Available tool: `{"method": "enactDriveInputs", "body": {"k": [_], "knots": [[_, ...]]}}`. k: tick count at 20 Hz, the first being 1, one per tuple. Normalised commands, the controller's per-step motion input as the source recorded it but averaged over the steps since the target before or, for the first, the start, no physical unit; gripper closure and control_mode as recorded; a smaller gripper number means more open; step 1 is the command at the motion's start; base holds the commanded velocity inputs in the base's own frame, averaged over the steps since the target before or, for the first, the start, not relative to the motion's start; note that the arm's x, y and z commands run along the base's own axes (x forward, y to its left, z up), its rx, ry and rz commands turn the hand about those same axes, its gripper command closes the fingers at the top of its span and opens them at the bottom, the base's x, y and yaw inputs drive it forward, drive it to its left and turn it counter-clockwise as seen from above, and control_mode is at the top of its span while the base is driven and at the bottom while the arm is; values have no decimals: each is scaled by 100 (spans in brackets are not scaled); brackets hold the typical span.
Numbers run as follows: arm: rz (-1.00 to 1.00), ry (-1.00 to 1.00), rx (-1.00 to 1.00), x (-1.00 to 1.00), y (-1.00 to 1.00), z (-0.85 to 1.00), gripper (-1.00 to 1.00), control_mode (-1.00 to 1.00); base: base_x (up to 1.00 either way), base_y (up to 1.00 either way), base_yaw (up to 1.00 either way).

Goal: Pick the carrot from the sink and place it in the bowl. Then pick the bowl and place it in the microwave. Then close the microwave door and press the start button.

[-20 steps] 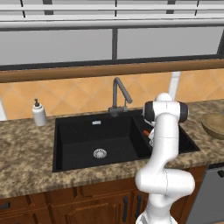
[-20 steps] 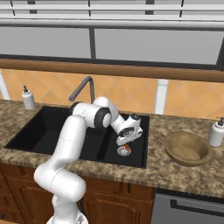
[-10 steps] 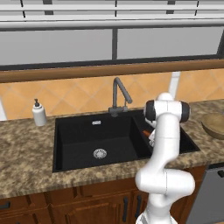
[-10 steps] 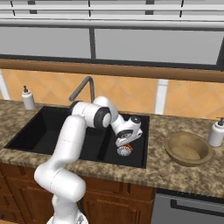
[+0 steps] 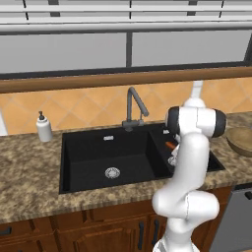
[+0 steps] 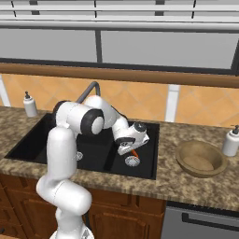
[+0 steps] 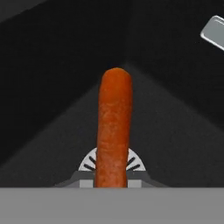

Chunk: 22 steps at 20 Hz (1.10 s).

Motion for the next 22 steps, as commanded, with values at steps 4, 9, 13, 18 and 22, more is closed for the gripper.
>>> {"method": "enactDriveInputs", "body": {"k": [4,9,13,18,22], "knots": [[-1,-7,-10,-32,1,100,100,-100,0,0,0],[-1,0,-11,-11,-11,100,100,-100,0,0,0],[-11,10,0,0,-50,100,100,-100,0,0,0],[-13,9,2,-2,-50,100,100,-100,0,0,0],[-31,14,5,-15,-72,100,100,-100,0,0,0]]}}
